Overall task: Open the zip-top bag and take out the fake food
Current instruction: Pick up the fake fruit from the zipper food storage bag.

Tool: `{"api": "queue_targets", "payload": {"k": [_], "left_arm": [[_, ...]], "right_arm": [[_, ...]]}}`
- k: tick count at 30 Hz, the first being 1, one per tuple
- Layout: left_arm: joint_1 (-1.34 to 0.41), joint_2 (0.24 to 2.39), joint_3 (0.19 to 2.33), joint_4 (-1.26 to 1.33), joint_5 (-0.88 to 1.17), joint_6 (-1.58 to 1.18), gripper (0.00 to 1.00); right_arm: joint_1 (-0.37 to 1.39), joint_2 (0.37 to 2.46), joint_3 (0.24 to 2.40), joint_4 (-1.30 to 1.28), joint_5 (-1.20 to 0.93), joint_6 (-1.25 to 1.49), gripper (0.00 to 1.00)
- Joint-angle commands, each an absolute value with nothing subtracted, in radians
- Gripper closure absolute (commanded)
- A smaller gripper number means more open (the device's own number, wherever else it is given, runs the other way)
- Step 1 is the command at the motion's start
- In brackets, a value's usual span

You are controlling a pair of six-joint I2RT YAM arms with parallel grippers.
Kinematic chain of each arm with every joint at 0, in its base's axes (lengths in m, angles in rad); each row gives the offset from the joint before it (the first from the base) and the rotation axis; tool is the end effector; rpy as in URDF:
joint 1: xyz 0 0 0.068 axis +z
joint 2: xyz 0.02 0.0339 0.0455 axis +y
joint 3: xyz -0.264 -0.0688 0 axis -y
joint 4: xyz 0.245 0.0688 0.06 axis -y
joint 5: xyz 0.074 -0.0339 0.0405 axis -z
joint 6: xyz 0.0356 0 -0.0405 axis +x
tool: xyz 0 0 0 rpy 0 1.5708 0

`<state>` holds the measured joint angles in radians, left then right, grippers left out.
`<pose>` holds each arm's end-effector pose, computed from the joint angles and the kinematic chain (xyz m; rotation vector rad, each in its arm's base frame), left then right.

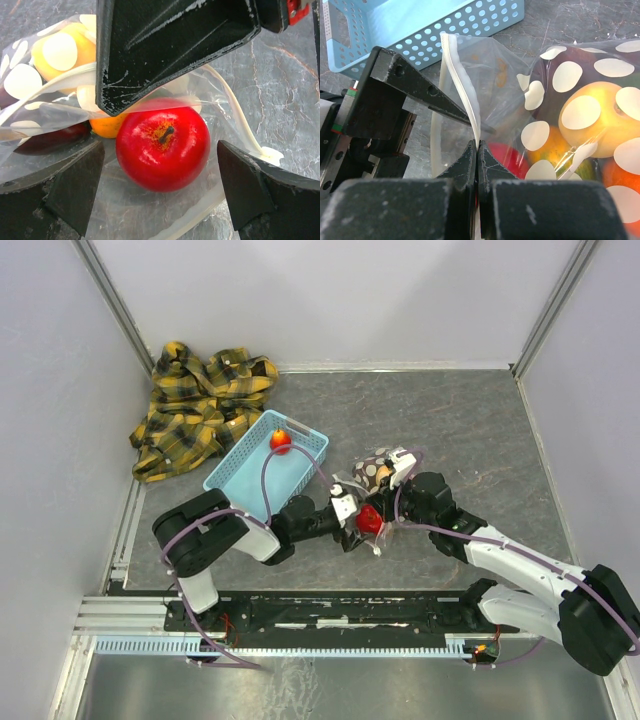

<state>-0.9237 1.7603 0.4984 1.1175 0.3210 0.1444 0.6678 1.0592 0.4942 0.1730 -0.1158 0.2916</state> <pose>0.1767 -0.2525 0.1421 1.1118 1.3942 -0.8448 0.1787 0.1462 0.2214 -0.4577 1.9830 0.7321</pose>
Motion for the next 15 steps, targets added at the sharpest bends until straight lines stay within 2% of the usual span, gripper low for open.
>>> {"api": "queue_targets", "payload": {"k": [1, 15], "left_arm": [[-0.930, 1.789, 0.532, 1.198, 0.339, 0.137, 0.01], [-0.940, 1.892, 0.565, 1.242, 0.337, 0.121, 0.01]], "right_arm": [[0.670, 1.040, 0.493, 0.223, -0.125, 0.300, 0.98], [0.670, 1.057, 0.490, 0.239, -0.141, 0.318, 0.98]]}}
